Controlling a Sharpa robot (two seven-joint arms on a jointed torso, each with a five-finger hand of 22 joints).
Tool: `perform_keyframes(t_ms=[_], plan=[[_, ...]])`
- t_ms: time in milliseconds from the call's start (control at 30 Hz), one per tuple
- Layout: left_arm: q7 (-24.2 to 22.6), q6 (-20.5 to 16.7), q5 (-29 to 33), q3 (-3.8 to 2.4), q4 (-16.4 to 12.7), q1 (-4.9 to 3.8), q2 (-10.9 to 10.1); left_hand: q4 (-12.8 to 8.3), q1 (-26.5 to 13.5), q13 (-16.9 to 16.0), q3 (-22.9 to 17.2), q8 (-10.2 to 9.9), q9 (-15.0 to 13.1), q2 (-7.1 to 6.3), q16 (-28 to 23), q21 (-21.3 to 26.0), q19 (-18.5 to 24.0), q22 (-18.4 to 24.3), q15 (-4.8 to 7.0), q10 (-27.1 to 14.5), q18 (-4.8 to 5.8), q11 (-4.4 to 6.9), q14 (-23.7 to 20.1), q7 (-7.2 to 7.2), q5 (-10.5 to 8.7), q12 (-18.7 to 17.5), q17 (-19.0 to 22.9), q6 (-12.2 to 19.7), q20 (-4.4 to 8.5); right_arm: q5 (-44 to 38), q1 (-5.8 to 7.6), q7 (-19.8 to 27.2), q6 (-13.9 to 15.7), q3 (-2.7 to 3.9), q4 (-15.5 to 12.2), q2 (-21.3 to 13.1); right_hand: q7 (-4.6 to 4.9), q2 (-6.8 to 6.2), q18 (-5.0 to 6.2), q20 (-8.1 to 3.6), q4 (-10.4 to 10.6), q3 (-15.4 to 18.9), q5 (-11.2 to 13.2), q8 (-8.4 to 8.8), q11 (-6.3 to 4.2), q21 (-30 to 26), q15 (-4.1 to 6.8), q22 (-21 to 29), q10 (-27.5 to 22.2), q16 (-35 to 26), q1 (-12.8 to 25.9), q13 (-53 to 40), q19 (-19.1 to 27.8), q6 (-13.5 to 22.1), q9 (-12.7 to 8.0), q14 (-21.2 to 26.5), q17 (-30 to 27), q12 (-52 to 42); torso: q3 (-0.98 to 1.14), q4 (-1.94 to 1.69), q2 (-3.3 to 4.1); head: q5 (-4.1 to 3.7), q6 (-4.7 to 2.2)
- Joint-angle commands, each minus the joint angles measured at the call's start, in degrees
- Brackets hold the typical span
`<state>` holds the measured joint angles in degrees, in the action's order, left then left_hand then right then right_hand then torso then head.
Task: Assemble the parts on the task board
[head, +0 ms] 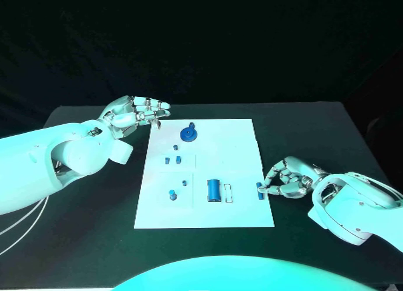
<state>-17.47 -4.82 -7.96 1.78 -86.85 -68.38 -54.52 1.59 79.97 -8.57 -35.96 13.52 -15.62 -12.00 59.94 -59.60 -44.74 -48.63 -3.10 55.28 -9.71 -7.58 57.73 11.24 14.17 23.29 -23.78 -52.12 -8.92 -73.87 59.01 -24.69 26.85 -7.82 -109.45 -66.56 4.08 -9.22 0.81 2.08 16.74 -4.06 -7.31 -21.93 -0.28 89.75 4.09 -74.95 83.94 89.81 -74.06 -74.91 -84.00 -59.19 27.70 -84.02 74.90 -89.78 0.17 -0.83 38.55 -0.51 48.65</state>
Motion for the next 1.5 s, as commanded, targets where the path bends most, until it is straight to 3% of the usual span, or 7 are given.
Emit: perform_keyframes(t_ms=[33, 567, 833, 867, 967, 1100, 1500], plan=[[-0.9, 0.6, 0.6, -0.02, -0.2, 0.01, 0.1, -0.1, -0.4, 0.1, 0.3, 0.4, 0.0, 0.03, 0.3, 0.4, 0.1, 0.0, -0.26, -0.4, -0.86, 0.04, 0.1, -0.16, -0.31, 0.2, -0.1, 0.1, -0.21, -4.8, -0.35, -3.5, -1.7, 0.01, 0.1, 0.5, -0.05, -0.32, -0.81, 0.23, 0.0, 0.2, 0.4, 0.14, 0.03, 0.2, -0.26, -15.1, 6.1, 0.2, 0.5, -15.1, -6.0, -0.4, -0.1, -6.0, 15.1, -0.2, -0.06, -0.1, 0.11, 0.05, 0.19], [-0.4, 0.7, 0.6, 0.0, -0.2, 0.01, -0.1, -0.1, -0.2, 0.1, 0.5, 0.4, 0.0, 0.19, 0.4, 0.7, -0.1, 0.3, -0.21, -0.5, -0.89, 0.08, 0.0, -0.2, -0.26, 0.3, -0.1, 0.1, -0.2, -8.6, -1.91, -6.7, -4.4, -0.03, 1.8, 4.1, -0.55, -0.81, -0.81, 0.03, 0.0, 1.1, 0.9, -0.13, -0.36, 0.2, 0.03, -15.1, 6.1, 0.2, 1.6, -15.1, -6.0, -1.8, -0.1, -6.0, 15.1, -0.2, -0.09, -0.05, 0.04, 0.17, 0.6], [-0.3, 0.8, 0.6, 0.0, -0.2, 0.01, -0.2, -0.2, -0.1, 0.1, 0.5, 0.5, 0.0, 0.3, 0.4, 0.8, -0.2, 0.4, -0.19, -0.5, -0.9, 0.09, 0.0, -0.2, -0.22, 0.4, -0.1, 0.1, -0.18, -15.1, -2.39, -8.7, -8.7, -0.08, 2.1, 5.4, -1.11, -1.47, -0.81, -0.51, -0.5, -2.1, 2.3, -0.07, -0.91, 0.2, 0.58, -15.1, 6.1, 0.2, -5.1, -15.1, -6.0, -2.5, -0.3, -6.0, 15.1, -0.2, -0.11, -0.1, 0.04, 0.24, 0.74], [-0.3, 0.8, 0.6, 0.0, -0.2, 0.01, -0.2, -0.2, -0.1, 0.1, 0.5, 0.5, 0.0, 0.3, 0.4, 0.8, -0.2, 0.4, -0.19, -0.5, -0.9, 0.09, 0.0, -0.2, -0.22, 0.4, -0.1, 0.1, -0.18, -15.7, -2.41, -8.9, -9.1, -0.09, 2.0, 5.5, -1.14, -1.51, -0.81, -0.54, -0.6, -2.8, 1.7, 0.03, -0.95, 0.2, 0.61, -15.1, 6.1, 0.2, -6.0, -15.1, -6.0, -2.6, -0.4, -6.0, 15.1, -0.2, -0.11, -0.1, 0.04, 0.24, 0.74], [-0.2, 0.8, 0.6, 0.0, -0.2, 0.01, -0.2, -0.3, 0.1, 0.1, 0.5, 0.5, 0.0, 0.37, 0.4, 0.9, -0.3, 0.5, -0.17, -0.5, -0.91, 0.1, 0.0, -0.2, -0.2, 0.4, -0.1, 0.1, -0.16, -17.3, -2.47, -9.6, -10.1, -0.1, 2.0, 5.9, -1.18, -2.17, -0.81, -0.71, -0.6, -6.1, -5.2, 0.65, -1.01, 0.2, 0.7, -15.1, 6.1, 0.2, -9.0, -15.1, -6.0, -2.9, -1.0, -6.0, 15.1, -0.2, -0.13, -0.09, 0.01, 0.34, 0.81], [-0.2, 0.9, 0.5, 0.0, -0.3, 0.01, -0.2, -0.3, 0.2, 0.1, 0.5, 0.5, 0.0, 0.38, 0.4, 0.9, -0.3, 0.5, -0.16, -0.5, -0.91, 0.1, 0.0, -0.2, -0.2, 0.4, -0.1, 0.1, -0.15, -18.6, -2.5, -10.6, -10.5, -0.11, 2.0, 6.3, -1.21, -3.24, -0.81, -0.75, -0.6, -9.8, -9.6, 1.1, -1.07, 0.2, 0.72, -15.1, 6.1, 0.2, -9.9, -15.1, -6.0, -3.5, -1.5, -6.0, 15.1, -0.2, -0.15, -0.12, 0.01, 0.3, 0.83], [-0.1, 0.9, 0.5, 0.0, -0.4, 0.01, -0.3, -0.6, 0.7, 0.2, 0.5, 0.6, 0.0, 0.53, 0.3, 1.0, -0.6, 0.6, -0.12, -0.5, -0.92, 0.11, -0.1, -0.2, -0.14, 0.5, -0.1, 0.0, -0.06, -15.8, -2.38, -11.5, -5.7, -0.08, 1.0, 6.7, -1.38, -4.75, -0.81, -0.9, -1.4, -18.1, -18.9, 0.63, -1.29, 0.2, 0.91, -15.1, 6.1, 0.2, -7.1, -15.1, -6.0, -3.4, -0.9, -6.0, 15.1, -0.2, -0.14, -0.12, 0.0, 0.51, 0.82]])
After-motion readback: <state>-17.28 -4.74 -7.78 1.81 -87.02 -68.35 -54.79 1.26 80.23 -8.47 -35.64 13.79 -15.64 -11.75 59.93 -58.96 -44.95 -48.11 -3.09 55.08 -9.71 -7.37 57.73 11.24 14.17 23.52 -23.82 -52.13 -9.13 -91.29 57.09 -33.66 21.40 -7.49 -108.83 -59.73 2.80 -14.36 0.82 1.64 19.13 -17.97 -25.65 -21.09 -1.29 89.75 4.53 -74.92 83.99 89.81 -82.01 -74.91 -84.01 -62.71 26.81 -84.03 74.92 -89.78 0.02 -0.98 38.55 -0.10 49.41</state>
